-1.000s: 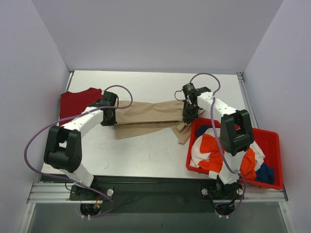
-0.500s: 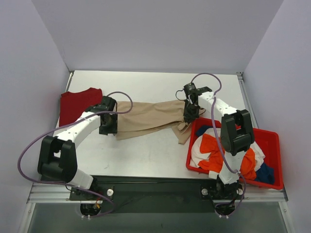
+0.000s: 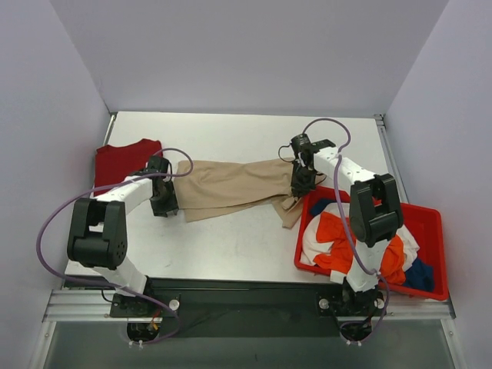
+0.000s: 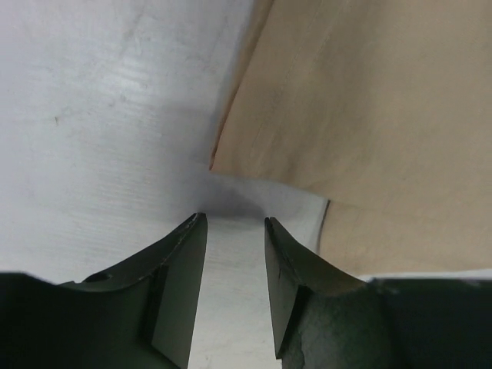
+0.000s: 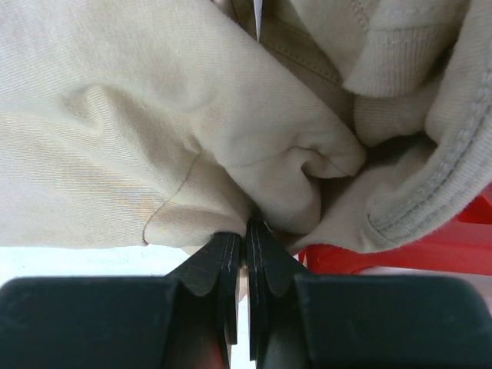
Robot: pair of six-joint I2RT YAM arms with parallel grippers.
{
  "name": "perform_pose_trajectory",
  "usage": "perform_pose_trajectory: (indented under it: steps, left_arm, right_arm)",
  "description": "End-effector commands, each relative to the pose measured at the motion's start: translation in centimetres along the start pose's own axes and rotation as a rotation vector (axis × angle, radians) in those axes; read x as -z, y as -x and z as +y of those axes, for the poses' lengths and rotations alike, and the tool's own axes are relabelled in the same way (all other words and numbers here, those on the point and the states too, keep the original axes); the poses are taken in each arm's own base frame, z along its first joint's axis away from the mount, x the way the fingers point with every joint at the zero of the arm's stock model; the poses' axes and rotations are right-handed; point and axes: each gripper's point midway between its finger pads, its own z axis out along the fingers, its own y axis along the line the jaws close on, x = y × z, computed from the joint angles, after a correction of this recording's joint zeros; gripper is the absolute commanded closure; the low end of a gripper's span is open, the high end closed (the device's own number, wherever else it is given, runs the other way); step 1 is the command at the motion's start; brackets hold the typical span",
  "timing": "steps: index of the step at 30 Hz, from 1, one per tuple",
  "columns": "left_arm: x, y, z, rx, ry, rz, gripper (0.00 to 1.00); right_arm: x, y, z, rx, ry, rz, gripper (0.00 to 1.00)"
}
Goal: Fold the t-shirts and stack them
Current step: Flatten out the tshirt
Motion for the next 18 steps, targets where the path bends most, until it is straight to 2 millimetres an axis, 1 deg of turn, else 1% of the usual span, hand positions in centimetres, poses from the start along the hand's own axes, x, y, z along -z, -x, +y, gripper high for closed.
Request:
perform_pose_trajectory:
  steps: [1,7,10,12,16,17,18]
  left_arm:
    - [-0.5,3.9,-0.9,0.032,-0.024,-0.094,0.54]
    - [-1.3,5.0,0.2,0.031,0.029,-0.108,0.55]
    - [-1.6,5.0,0.3,0.034,0.042,-0.097,0.55]
    - [-1.9,4.8,0.0,0.037,0.026,-0.090,0.55]
    - [-2.4,4.2,-0.6,0.041,-0.013,-0.073,0.65]
    - [-2.4,4.0,-1.0,0.042,-0.036,-0.063,0.72]
    - [-2.6,3.6,-1.1,0.043,-0.048,-0.053,0.77]
  right_arm:
    - [2.0,-0.7,-1.2,0.000,-0.021,-0.004,1.00]
    - [2.1,-1.0,-1.6,0.006,-0.028,-0.004,1.00]
    - [2.2,-1.0,-1.6,0.006,-0.029,-0.005,1.00]
    - [2.2,-0.9,-1.6,0.008,-0.029,-0.006,1.00]
    - [2.2,-0.9,-1.5,0.008,-0.026,-0.005,1.00]
    - [2.2,-0.9,-1.4,0.009,-0.024,-0.005,1.00]
    - [2.2,-0.9,-1.3,0.007,-0.021,-0.006,1.00]
